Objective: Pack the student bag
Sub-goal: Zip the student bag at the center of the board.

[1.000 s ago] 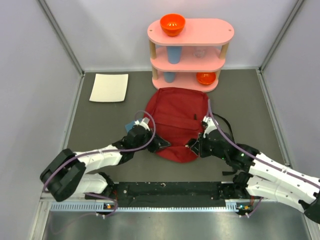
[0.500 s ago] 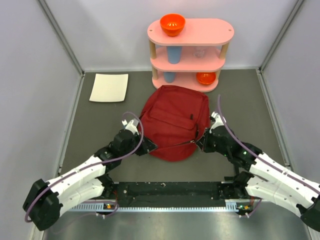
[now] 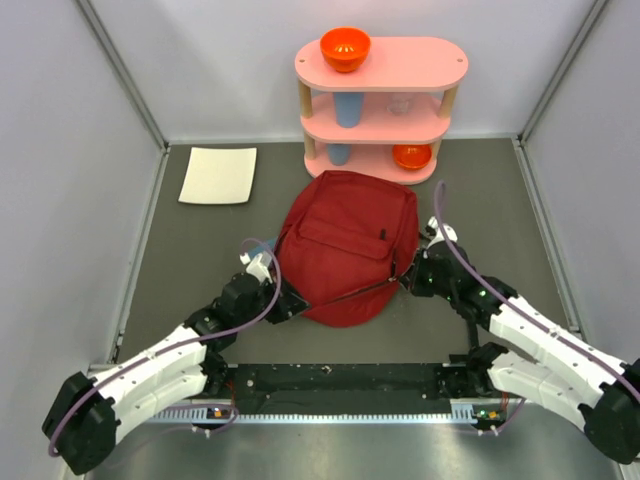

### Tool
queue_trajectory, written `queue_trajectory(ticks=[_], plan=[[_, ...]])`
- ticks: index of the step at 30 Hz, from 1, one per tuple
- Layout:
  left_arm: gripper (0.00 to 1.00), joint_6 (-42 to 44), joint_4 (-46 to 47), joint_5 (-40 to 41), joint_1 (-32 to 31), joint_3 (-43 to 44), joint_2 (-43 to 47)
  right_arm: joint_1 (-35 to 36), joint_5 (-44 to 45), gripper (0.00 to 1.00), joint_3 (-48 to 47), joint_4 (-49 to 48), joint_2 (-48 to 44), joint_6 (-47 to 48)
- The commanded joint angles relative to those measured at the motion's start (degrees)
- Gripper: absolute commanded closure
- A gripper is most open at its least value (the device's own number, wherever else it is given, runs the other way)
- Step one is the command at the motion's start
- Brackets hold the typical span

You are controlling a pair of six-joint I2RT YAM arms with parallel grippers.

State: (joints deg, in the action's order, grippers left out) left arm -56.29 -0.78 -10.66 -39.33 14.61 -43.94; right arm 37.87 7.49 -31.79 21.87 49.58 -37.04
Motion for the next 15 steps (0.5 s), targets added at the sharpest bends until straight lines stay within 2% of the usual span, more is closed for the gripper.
queue_trajectory(ticks=[1, 9, 14, 15], plan=[[1.00, -0.48, -2.13, -2.53, 0.40, -4.41, 2.54, -6.57, 3.33, 1.00, -0.46, -3.76, 1.65, 2.93], [1.00, -1.71, -2.12, -3.40, 0.31, -7.40, 5.45, -14.04, 1.66, 1.00, -2.48, -7.63, 7.45, 5.39], [1.00, -0.84, -1.86, -4.02, 0.31, -7.49, 5.71, -16.16, -3.52, 1.00, -3.28, -7.72, 7.03, 6.80], [0.96, -0.40, 0.23, -4.72, 0.31, -7.41, 5.36, -16.25, -5.53, 1.00, -3.02, -8.67, 6.76, 7.50]])
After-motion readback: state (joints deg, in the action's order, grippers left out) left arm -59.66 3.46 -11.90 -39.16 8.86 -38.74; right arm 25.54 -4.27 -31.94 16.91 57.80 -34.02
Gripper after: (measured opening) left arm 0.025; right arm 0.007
